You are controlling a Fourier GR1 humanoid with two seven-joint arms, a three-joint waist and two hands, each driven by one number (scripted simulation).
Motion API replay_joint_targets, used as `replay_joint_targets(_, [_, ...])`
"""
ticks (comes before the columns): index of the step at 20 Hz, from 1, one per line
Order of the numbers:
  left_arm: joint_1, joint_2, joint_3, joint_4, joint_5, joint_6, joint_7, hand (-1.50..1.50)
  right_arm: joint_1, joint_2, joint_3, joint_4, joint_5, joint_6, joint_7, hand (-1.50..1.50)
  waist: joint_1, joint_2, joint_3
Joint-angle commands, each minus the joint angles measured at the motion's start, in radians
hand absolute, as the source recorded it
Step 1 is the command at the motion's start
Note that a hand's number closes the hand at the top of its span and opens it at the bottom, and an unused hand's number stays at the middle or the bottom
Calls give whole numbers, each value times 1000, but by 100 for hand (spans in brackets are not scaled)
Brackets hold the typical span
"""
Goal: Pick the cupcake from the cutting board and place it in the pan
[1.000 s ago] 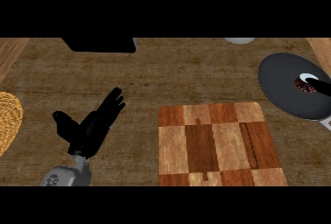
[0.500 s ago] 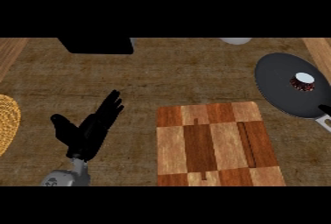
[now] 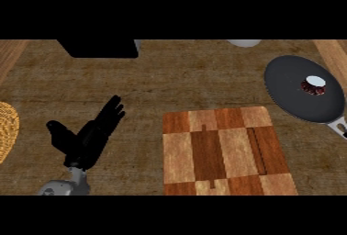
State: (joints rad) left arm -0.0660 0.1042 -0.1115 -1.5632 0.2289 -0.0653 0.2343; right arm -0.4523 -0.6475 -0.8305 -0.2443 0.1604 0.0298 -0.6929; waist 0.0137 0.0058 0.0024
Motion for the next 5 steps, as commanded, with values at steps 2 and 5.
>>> replay_joint_targets(2, [54,-2,-6,-41,-20,-5,12,0,51,-4,52,-58,-50,59,23,-150,-10,-6,-2])
replay_joint_targets(5, [46,9,25,-48,-11,-6,33,0,84,37,88,-84,-63,70,-1,-150,-9,-6,-2])
